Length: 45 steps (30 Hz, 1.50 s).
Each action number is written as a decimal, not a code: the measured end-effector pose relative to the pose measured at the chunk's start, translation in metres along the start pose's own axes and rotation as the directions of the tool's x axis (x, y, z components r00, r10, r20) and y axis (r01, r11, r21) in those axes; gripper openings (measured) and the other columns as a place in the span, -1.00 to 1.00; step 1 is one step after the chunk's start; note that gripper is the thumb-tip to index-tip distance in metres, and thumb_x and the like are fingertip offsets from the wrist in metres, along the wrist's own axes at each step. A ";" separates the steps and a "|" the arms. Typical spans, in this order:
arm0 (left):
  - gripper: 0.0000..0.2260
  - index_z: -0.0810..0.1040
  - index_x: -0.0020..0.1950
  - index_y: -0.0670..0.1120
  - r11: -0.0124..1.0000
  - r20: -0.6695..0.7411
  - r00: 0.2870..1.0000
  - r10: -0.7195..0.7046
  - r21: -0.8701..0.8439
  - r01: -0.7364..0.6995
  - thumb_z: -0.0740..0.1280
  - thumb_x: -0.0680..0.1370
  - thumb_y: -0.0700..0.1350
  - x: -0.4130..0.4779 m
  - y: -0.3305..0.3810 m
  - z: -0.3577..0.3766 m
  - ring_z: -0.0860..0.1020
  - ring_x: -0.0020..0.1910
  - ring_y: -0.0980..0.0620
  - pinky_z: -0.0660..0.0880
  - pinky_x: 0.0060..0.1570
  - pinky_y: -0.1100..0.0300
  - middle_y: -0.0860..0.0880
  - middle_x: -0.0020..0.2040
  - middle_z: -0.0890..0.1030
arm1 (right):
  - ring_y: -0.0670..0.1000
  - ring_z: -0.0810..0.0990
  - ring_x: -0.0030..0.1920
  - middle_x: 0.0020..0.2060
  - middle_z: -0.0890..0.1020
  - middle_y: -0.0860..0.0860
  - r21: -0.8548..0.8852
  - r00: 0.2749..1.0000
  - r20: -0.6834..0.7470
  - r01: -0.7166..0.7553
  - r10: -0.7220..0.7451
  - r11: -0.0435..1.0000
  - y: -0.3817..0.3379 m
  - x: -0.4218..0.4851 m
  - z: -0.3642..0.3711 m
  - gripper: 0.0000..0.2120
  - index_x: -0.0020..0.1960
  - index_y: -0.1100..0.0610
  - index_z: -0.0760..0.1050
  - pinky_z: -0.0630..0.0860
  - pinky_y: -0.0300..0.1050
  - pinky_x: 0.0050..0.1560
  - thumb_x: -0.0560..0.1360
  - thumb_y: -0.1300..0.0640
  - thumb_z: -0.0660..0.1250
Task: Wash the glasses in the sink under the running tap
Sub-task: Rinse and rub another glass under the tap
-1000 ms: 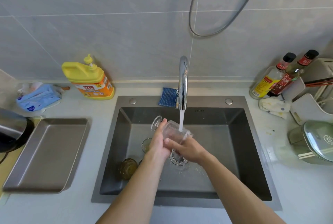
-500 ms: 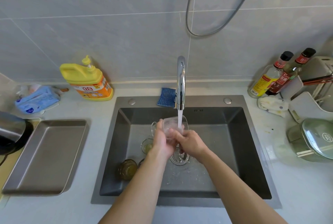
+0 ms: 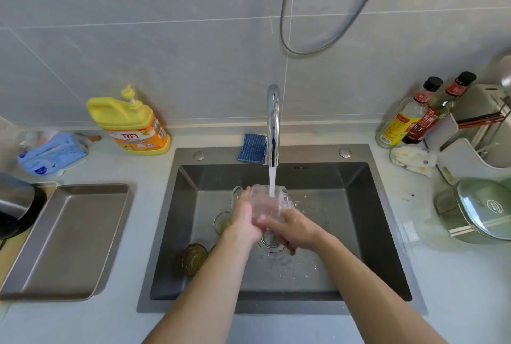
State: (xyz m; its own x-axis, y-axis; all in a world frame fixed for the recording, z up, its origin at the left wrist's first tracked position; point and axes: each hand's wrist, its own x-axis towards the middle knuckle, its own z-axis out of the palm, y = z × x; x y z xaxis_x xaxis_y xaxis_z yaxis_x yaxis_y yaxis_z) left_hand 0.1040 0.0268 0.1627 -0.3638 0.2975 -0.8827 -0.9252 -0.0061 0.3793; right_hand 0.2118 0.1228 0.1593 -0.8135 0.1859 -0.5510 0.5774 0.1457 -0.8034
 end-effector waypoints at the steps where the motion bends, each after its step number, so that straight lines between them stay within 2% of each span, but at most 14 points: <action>1: -0.54 0.55 0.19 -0.20 1.000 -0.014 1.000 -0.002 0.030 0.002 0.36 0.61 0.20 0.001 0.002 -0.001 0.70 -0.04 -0.22 0.66 -0.17 -0.04 -0.26 0.08 0.69 | 0.01 0.55 -0.32 -0.21 0.58 -0.03 -0.280 1.000 -0.019 0.018 -0.024 0.960 0.007 0.000 -0.003 -0.68 0.07 -0.12 0.51 0.50 -0.06 -0.32 0.55 -0.35 0.30; 4: -0.54 0.59 0.24 -0.19 0.996 0.029 1.000 -0.007 0.088 0.004 0.35 0.60 0.20 0.000 0.006 -0.001 0.68 -0.24 -0.14 0.61 -0.35 0.10 -0.18 -0.05 0.72 | 0.01 0.49 -0.37 -0.34 0.51 -0.10 -0.437 0.981 -0.130 0.072 -0.142 0.896 0.013 0.004 -0.005 -0.73 -0.12 -0.14 0.37 0.43 -0.04 -0.27 0.57 -0.25 0.37; 6: -0.51 0.64 0.20 -0.22 0.998 0.065 0.998 0.002 0.058 -0.006 0.32 0.60 0.20 0.003 0.004 0.000 0.67 -0.26 -0.13 0.60 -0.35 0.12 -0.17 -0.16 0.72 | 0.00 0.37 -0.47 -0.48 0.45 -0.07 -0.071 0.968 -0.217 0.115 -0.128 0.991 0.005 0.008 0.002 -0.64 -0.20 0.06 0.57 0.39 -0.04 -0.34 0.59 -0.20 0.37; 9: -0.34 0.61 0.24 -0.30 0.999 0.043 0.998 0.038 -0.008 -0.037 0.30 0.58 0.31 0.004 -0.006 -0.001 0.69 0.11 -0.28 0.62 0.12 -0.12 -0.33 0.07 0.71 | 0.03 0.33 -0.53 -0.54 0.42 0.02 0.388 0.982 -0.189 0.084 -0.010 0.918 -0.009 0.006 0.008 -0.54 0.04 0.10 0.72 0.35 -0.13 -0.47 0.63 -0.26 0.26; 13: -0.45 0.57 0.20 -0.25 1.000 0.005 1.000 0.031 0.005 -0.031 0.33 0.61 0.26 -0.002 0.000 -0.004 0.73 -0.09 -0.19 0.65 -0.12 -0.03 -0.26 -0.04 0.73 | -0.05 0.45 -0.55 -0.45 0.57 0.07 0.070 0.998 -0.028 0.061 -0.059 0.996 0.007 -0.002 0.002 -0.47 0.14 0.11 0.64 0.49 -0.15 -0.48 0.58 -0.33 0.25; 16: -0.44 0.59 0.23 -0.23 0.999 -0.002 1.000 0.030 0.021 -0.030 0.26 0.64 0.27 -0.001 0.001 -0.009 0.72 -0.12 -0.19 0.67 -0.14 -0.02 -0.25 -0.01 0.74 | -0.16 0.45 -0.54 -0.47 0.54 -0.04 -0.235 0.986 -0.119 0.083 -0.114 0.968 0.010 0.000 -0.001 -0.54 0.03 0.15 0.64 0.49 -0.14 -0.41 0.57 -0.27 0.32; 18: -0.39 0.59 0.30 -0.24 0.998 0.022 0.998 0.057 0.024 -0.057 0.23 0.64 0.30 -0.002 -0.004 -0.008 0.72 -0.12 -0.18 0.68 -0.07 0.01 -0.25 0.01 0.74 | -0.08 0.42 -0.56 -0.54 0.49 -0.03 -0.074 0.975 -0.195 0.094 -0.107 0.993 0.000 0.003 0.001 -0.48 -0.16 0.17 0.66 0.46 -0.06 -0.39 0.61 -0.27 0.27; 22: -0.43 0.61 0.23 -0.27 0.997 0.067 0.994 0.081 0.012 -0.082 0.27 0.65 0.25 -0.004 -0.003 -0.005 0.74 -0.16 -0.17 0.66 -0.05 -0.01 -0.27 -0.07 0.74 | -0.02 0.32 -0.57 -0.54 0.43 0.05 0.381 0.997 -0.060 -0.018 0.045 0.924 -0.011 0.001 0.000 -0.47 0.15 0.12 0.69 0.37 -0.15 -0.49 0.63 -0.30 0.21; 27: -0.50 0.58 0.16 -0.22 0.994 0.008 0.998 0.069 0.087 -0.069 0.28 0.65 0.24 -0.008 0.006 -0.001 0.69 -0.28 -0.13 0.62 -0.30 0.08 -0.18 -0.26 0.72 | -0.19 0.45 -0.55 -0.45 0.54 -0.08 -0.228 0.990 -0.078 0.097 -0.117 0.969 0.001 -0.003 -0.014 -0.81 -0.02 -0.16 0.56 0.42 -0.32 -0.44 0.58 -0.25 0.32; 33: -0.41 0.63 0.17 -0.30 0.997 0.013 0.997 0.071 0.030 -0.071 0.26 0.64 0.26 0.001 -0.006 -0.003 0.69 0.00 -0.22 0.57 0.26 -0.11 -0.26 -0.02 0.72 | -0.02 0.36 -0.54 -0.52 0.43 0.03 0.226 0.999 -0.012 0.048 -0.046 0.973 -0.001 -0.001 0.004 -0.55 -0.03 0.09 0.67 0.41 -0.10 -0.45 0.60 -0.29 0.29; 36: -0.49 0.59 0.18 -0.27 0.994 -0.021 0.997 0.073 0.088 -0.071 0.24 0.66 0.19 0.001 -0.005 -0.006 0.67 -0.05 -0.19 0.58 0.25 -0.06 -0.28 0.02 0.72 | -0.09 0.48 -0.48 -0.42 0.53 -0.04 -0.091 0.999 0.025 0.028 -0.025 0.995 0.008 0.000 -0.006 -0.47 0.12 0.03 0.52 0.52 -0.10 -0.39 0.53 -0.43 0.24; 38: -0.54 0.59 0.09 -0.25 0.994 -0.025 0.997 0.078 0.075 -0.076 0.26 0.67 0.17 0.001 -0.003 -0.005 0.67 -0.23 -0.13 0.65 -0.02 0.02 -0.21 -0.20 0.72 | -0.12 0.56 -0.35 -0.33 0.56 -0.11 -0.277 0.997 -0.064 0.021 -0.041 0.961 0.007 0.002 -0.006 -0.45 0.12 0.00 0.58 0.60 -0.07 -0.21 0.56 -0.45 0.16; 42: -0.49 0.63 0.05 -0.24 0.999 -0.018 0.999 0.040 -0.023 -0.041 0.22 0.68 0.21 -0.002 -0.005 0.002 0.69 -0.26 -0.12 0.63 -0.22 0.09 -0.19 -0.26 0.71 | -0.10 0.57 -0.40 -0.42 0.59 -0.07 -0.228 0.963 -0.242 0.060 -0.116 0.972 -0.010 0.009 -0.003 -0.49 -0.23 0.02 0.64 0.51 -0.12 -0.26 0.61 -0.34 0.21; 45: -0.49 0.59 0.22 -0.23 0.999 -0.023 0.999 0.029 -0.016 -0.030 0.23 0.68 0.23 0.000 -0.004 -0.002 0.69 -0.11 -0.17 0.64 -0.20 0.01 -0.23 -0.05 0.70 | -0.08 0.57 -0.34 -0.34 0.55 -0.13 -0.377 0.997 -0.052 0.038 -0.062 0.926 -0.009 0.002 -0.012 -0.61 0.06 -0.07 0.62 0.55 -0.05 -0.16 0.59 -0.36 0.24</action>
State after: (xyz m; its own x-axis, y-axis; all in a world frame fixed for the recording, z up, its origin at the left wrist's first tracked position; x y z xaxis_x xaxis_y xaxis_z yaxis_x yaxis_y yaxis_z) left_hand 0.1072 0.0254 0.1605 -0.3931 0.2751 -0.8774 -0.9156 -0.0299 0.4009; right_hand 0.2057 0.1336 0.1686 -0.8430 0.2269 -0.4876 0.5297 0.5078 -0.6794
